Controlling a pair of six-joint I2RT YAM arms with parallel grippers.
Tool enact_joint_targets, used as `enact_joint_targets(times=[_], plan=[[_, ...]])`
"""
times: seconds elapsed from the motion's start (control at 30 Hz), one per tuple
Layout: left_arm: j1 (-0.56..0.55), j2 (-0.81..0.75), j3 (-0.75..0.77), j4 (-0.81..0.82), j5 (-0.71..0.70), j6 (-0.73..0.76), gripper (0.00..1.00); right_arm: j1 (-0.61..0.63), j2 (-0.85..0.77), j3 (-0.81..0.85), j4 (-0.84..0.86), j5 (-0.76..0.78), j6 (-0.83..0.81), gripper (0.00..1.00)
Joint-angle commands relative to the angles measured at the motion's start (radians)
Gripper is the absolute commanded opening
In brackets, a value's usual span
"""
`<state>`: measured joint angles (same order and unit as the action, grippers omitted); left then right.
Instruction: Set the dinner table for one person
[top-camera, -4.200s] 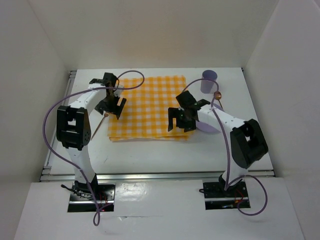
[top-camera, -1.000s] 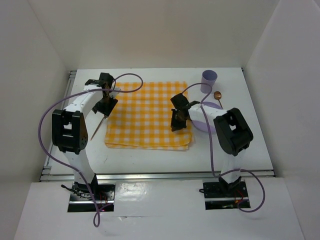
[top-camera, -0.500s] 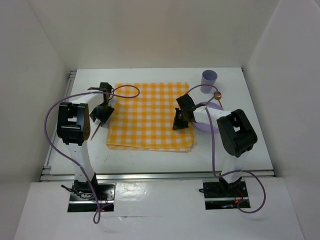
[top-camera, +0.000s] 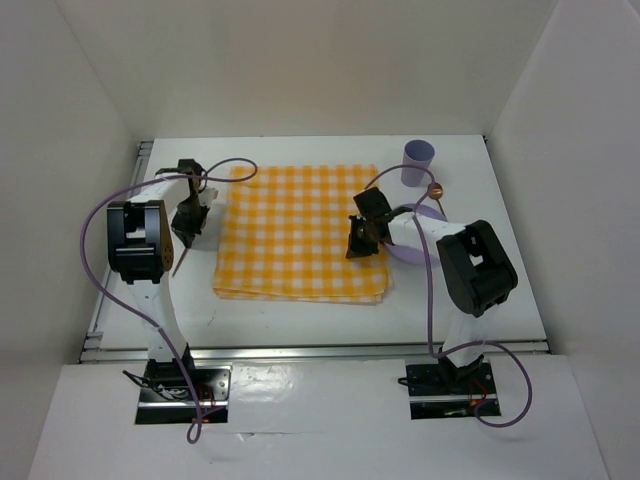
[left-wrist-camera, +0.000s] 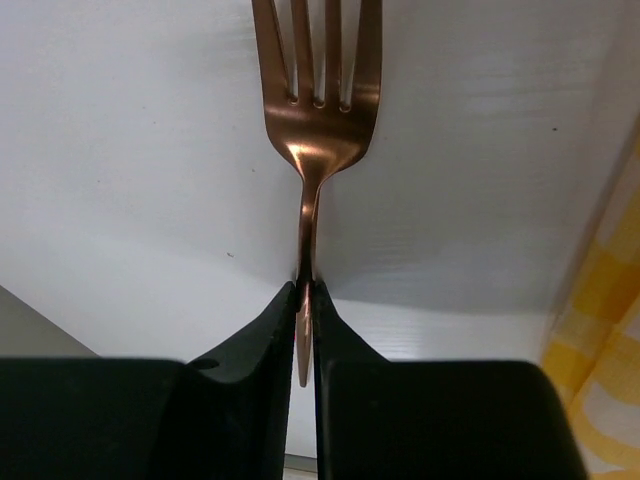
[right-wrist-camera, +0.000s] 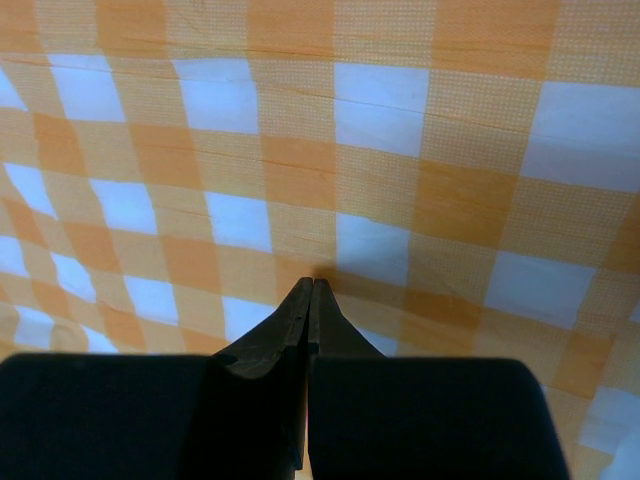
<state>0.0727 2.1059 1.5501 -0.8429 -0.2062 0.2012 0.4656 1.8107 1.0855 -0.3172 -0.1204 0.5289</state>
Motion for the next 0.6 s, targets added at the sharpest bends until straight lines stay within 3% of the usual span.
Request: enact_joint_targets(times=[0.0,0.07,0.1,0.2,0.23,0.3,0.33,0.37,0.4,0.57], plan=[[0.032,0.057,-0.008,-0.021,0.082,-0.049,0.13,-0.007,-0.048,0.031,0.027,-0.018,-0.029,0.00],[0.041,0.046,-0.008,-0.021,0.093,-0.062,0.13,-0.007,-0.085,0.056,0.009,-0.028,-0.041,0.00],[0.041,0.046,-0.008,-0.021,0.093,-0.072,0.13,-0.007,-0.096,0.082,-0.005,-0.015,-0.053,0.06],[0.050,0.036,-0.008,-0.021,0.122,-0.097,0.13,-0.021,-0.116,0.154,-0.141,0.081,-0.063,0.46],[0.059,0.036,-0.008,-0.021,0.135,-0.097,0.18,-0.039,-0.116,0.222,-0.198,0.091,-0.047,0.53],[0.059,0.005,-0.008,-0.021,0.148,-0.106,0.21,-0.109,-0.128,0.266,-0.319,0.091,0.009,0.58],[0.059,-0.004,-0.008,-0.012,0.162,-0.117,0.22,-0.134,-0.148,0.254,-0.336,0.091,0.037,0.66],[0.059,-0.018,-0.008,-0.012,0.177,-0.126,0.24,-0.160,-0.210,0.228,-0.336,0.091,0.066,0.82],[0.059,-0.018,-0.008,-0.012,0.177,-0.126,0.26,-0.188,-0.250,0.191,-0.323,0.100,0.100,0.88],[0.059,-0.038,0.013,-0.021,0.197,-0.137,0.30,-0.384,-0.517,-0.116,-0.244,0.146,0.321,0.87]])
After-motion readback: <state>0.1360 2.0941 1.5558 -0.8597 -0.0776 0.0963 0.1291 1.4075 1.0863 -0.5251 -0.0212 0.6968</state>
